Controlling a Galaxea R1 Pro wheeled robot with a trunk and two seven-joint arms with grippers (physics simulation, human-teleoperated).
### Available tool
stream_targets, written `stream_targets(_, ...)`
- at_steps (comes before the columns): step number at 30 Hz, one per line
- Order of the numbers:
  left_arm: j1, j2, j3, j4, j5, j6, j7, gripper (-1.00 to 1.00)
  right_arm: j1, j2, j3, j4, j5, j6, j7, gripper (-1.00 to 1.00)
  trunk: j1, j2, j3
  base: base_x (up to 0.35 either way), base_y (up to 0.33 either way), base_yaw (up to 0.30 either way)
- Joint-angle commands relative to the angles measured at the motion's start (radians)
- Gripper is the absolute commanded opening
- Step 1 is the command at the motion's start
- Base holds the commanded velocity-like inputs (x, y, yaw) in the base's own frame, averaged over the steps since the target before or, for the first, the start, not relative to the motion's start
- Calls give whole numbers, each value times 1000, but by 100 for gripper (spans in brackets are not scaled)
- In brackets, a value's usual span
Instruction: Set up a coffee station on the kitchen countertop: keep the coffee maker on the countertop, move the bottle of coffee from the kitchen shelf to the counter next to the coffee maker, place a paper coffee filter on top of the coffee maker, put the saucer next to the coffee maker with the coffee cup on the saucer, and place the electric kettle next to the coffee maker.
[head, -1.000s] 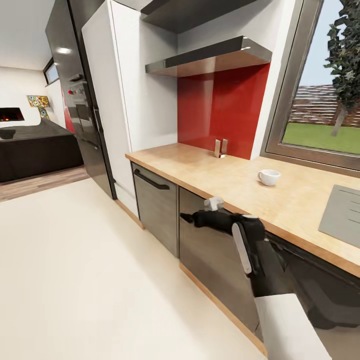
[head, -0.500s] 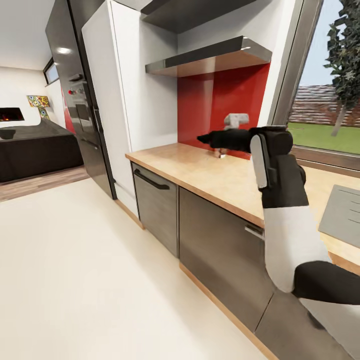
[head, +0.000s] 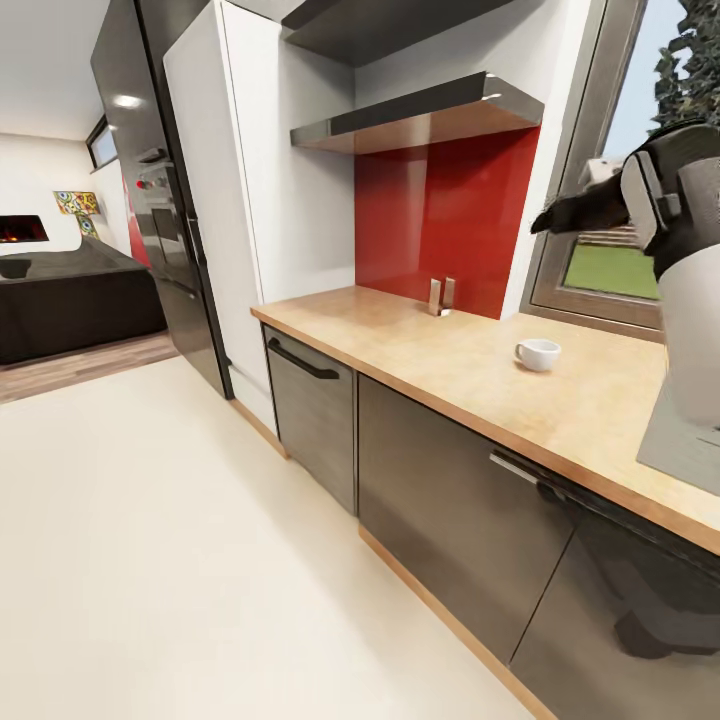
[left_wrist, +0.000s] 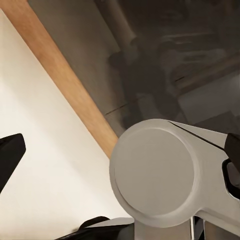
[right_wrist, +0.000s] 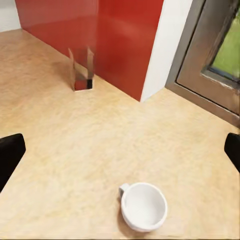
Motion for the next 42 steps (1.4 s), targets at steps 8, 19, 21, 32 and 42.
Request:
stream_targets(8, -1, 0, 8, 1, -6, -8, -2, 100, -33, -170, 320, 122, 253, -3, 547, 100, 0, 0, -1, 0, 0, 0)
stream_targets(19, -1, 1, 8, 1, -6, -8, -2, 100, -36, -306, 490, 139, 420, -149, 1035, 100, 0, 0, -1, 61, 0, 0)
stream_targets(21, -1, 1, 8, 1, -6, -8, -2, 100, -36, -307, 505, 139, 421, -150, 1036, 100, 0, 0, -1, 225, 0, 0)
stream_targets(32, -1, 2, 8, 1, -6, -8, -2, 100, -34, -308, 534, 138, 421, -151, 1040, 100, 0, 0, -1, 122, 0, 0)
stream_targets(42, -1, 2, 8, 1, -6, -8, -3, 100, -33, -308, 535, 138, 421, -151, 1040, 100, 0, 0, -1, 145, -61, 0)
